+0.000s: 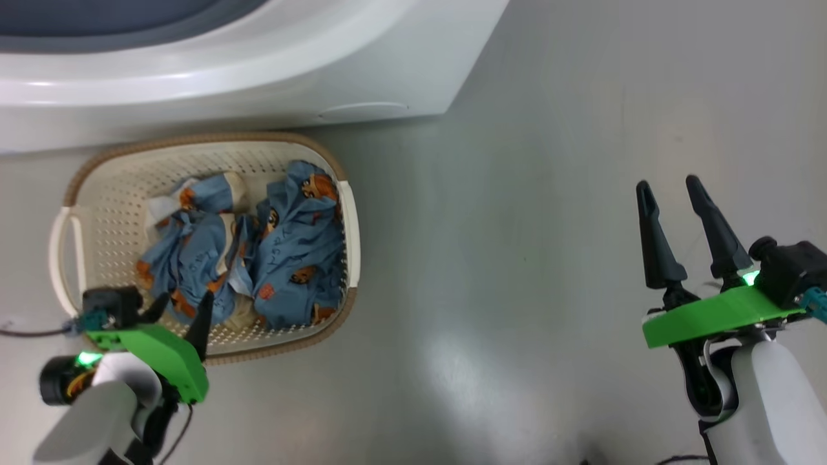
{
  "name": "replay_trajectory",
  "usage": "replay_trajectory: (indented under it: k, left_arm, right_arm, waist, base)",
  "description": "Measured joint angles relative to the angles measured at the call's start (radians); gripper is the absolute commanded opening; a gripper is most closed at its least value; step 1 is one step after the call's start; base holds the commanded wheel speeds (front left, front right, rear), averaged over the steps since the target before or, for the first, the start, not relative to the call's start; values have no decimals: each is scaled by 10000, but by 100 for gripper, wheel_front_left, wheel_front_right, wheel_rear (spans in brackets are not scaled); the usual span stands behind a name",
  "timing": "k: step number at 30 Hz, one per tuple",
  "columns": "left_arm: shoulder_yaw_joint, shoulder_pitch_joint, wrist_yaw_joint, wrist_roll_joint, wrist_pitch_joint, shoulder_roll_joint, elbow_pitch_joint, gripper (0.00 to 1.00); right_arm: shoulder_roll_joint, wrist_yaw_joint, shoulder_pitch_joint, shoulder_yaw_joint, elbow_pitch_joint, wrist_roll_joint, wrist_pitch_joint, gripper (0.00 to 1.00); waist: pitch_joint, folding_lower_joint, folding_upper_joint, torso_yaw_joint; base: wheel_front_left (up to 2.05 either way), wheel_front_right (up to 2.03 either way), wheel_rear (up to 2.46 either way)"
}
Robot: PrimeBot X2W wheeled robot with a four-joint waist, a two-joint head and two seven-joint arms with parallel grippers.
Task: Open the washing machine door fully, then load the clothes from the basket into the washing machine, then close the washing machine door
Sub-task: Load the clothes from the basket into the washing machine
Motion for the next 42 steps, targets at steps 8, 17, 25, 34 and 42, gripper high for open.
replay_trajectory:
  k: [8, 17, 25, 34, 42]
  left_arm:
    - [-1208, -1014, 0, -842, 368, 435, 412, 100]
    - [-2243, -1529, 2, -1687, 876, 704, 715, 100]
    - [-2961, -1938, 0, -2297, 1051, 874, 788, 100]
    - [-3572, -2132, 2, -2926, 1218, 1058, 968, 100]
    - [-3900, -2324, 2, -3526, 1312, 1057, 1070, 0]
  right_arm:
    - [69, -2, -424, 36, -173, -79, -31, 100]
    - [125, -2, -590, 71, -263, -153, -31, 100]
    - [244, 0, -603, 282, -393, -169, -42, 100]
    - [240, 0, -610, 343, -487, -173, -42, 100]
    - [238, -2, -608, 364, -518, -232, -42, 100]
  waist:
    - [745, 0, 0, -194]
    - [1273, 0, 0, -409]
    - [1525, 0, 0, -554]
    - [1766, 0, 0, -750]
    - [1702, 0, 0, -810]
  base:
    - [0, 0, 0]
    - [0, 0, 0]
    - [0, 0, 0]
    - [0, 0, 0]
    - [0, 0, 0]
